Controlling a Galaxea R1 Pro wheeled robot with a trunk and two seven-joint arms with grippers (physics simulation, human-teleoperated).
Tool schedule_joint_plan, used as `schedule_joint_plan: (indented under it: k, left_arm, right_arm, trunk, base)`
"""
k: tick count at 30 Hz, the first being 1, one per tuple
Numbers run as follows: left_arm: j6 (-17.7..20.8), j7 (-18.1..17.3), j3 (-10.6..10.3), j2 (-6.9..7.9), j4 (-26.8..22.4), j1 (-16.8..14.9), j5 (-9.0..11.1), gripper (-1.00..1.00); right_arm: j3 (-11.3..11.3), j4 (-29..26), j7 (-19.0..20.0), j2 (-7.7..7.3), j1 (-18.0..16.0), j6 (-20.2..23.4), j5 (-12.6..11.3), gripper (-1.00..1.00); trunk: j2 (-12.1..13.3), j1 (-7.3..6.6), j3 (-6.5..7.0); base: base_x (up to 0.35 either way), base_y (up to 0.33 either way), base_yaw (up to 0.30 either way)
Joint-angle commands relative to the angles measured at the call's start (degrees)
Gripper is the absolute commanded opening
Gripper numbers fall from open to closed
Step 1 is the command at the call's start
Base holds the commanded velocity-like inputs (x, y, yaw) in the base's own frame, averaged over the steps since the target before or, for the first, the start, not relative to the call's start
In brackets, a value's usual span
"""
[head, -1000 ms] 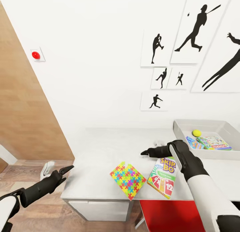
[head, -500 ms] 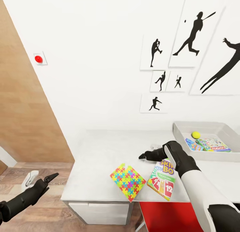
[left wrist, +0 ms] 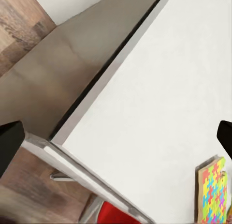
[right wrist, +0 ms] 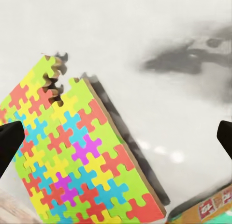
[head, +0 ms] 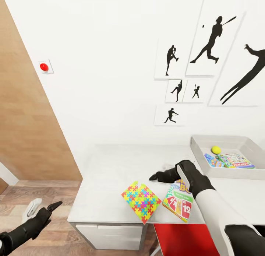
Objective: Put all the toys in the child's room - the three board games (two on the bed and one on the table), the two jigsaw puzzles on the table, and the tennis ball on the table - inside the toy box on the table in the child's room.
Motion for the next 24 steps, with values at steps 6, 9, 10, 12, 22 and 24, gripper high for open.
schedule_joint_plan:
  k: [6,9,10,12,22,24]
  left_arm:
    - [-0.1,0.0,3.1,-0.1,2.9,1.7,1.2,1.0]
    - [-0.1,0.0,3.5,-0.31,3.2,3.3,1.4,1.0]
    - [-0.1,0.0,3.5,-0.38,3.2,3.5,1.4,1.0]
    - [-0.2,0.0,3.6,-0.72,3.3,4.2,1.3,1.0]
    - [-0.5,0.1,3.6,-1.1,4.2,5.0,1.1,1.0]
    - [-0.7,0.1,3.5,-1.13,4.9,5.1,1.0,1.0]
  right_arm:
    - [0.5,7.5,0.2,1.39,0.3,-6.0,-0.2,1.0]
    - [0.5,8.8,0.2,2.84,0.7,-8.9,0.2,1.0]
    - [0.5,9.0,0.2,2.93,0.7,-9.3,0.3,1.0]
    - [0.6,9.4,0.3,3.11,0.8,-10.6,0.4,1.0]
    - [0.5,9.8,0.3,3.35,0.9,-12.0,0.6,1.0]
    - [0.5,9.8,0.3,3.42,0.9,-12.1,0.6,1.0]
  trunk:
    - [-0.1,0.02,-0.09]
    - [-0.1,0.02,-0.09]
    - [-0.1,0.02,-0.09]
    - [-0.5,0.24,-0.27]
    - [-2.1,1.12,-0.99]
    - [-2.1,1.12,-0.99]
  base:
    - [0.0,0.0,0.0]
    - [0.0,0.0,0.0]
    - [0.0,0.0,0.0]
    - [0.0,0.0,0.0]
    - [0.0,0.0,0.0]
    - [0.0,0.0,0.0]
